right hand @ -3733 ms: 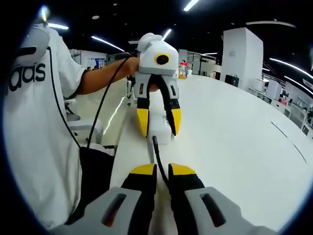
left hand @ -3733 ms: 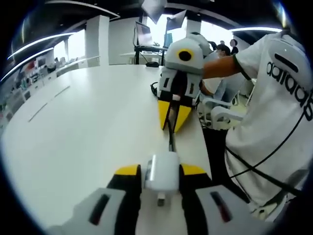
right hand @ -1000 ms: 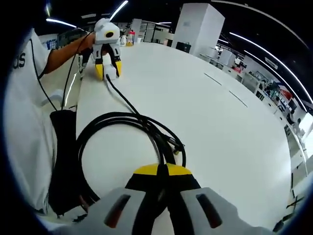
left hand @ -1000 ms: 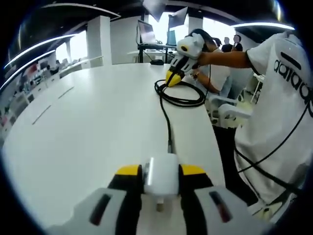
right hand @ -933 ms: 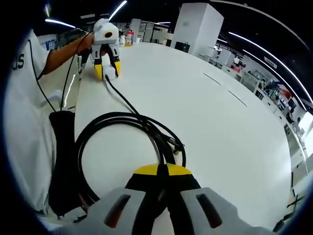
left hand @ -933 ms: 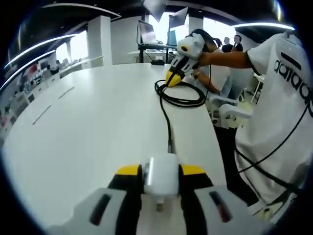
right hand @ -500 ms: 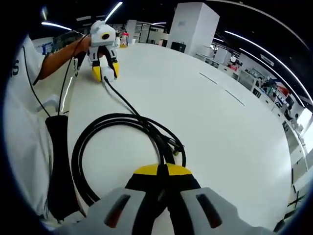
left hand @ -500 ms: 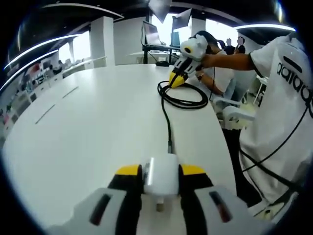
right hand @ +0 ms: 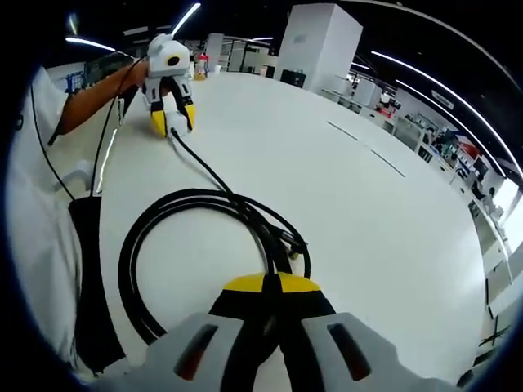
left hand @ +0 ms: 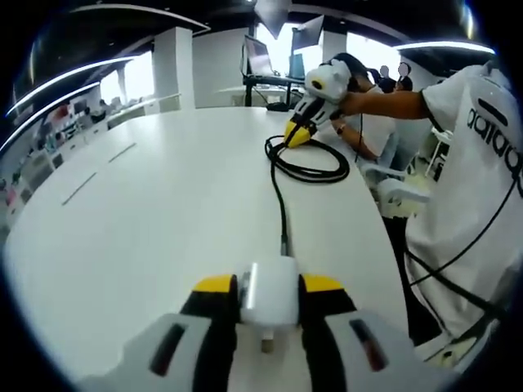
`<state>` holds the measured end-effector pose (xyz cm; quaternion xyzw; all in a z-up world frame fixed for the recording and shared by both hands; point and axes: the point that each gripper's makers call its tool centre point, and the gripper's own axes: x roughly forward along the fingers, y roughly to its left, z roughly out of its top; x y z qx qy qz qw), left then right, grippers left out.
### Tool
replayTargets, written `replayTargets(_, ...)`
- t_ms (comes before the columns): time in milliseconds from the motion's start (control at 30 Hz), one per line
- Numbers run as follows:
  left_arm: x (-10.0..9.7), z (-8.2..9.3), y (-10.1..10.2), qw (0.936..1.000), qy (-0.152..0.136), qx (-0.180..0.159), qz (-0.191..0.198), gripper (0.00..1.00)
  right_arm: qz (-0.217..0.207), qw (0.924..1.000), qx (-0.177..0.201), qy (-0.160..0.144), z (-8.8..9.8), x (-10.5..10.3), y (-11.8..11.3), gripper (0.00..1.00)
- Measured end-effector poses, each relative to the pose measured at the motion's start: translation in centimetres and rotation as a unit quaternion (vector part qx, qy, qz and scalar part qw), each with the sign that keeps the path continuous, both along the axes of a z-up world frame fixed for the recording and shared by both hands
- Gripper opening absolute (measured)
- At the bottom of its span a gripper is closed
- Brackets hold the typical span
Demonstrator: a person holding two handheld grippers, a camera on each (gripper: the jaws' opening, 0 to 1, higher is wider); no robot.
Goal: Plug the desk Type‑C cable into the charger adapter.
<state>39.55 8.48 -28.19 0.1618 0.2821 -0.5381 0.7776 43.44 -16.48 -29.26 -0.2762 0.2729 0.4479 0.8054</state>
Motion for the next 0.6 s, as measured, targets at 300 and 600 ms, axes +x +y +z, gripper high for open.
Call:
replayTargets(300, 0.9, 0.1, 0.0, 0.9999, 0.005, -0.006, 0.010, 0.28, 0.000, 1.0000, -0.005, -0.003, 0.0, 0.9, 0.3, 0.02)
replayTargets(600, 0.8, 0.1, -1.2, 0.9999, 0.005, -0.002, 0.012, 0.28, -0.001, 0.9999, -0.013, -0.009, -0.1, 2.1, 0.5, 0.02)
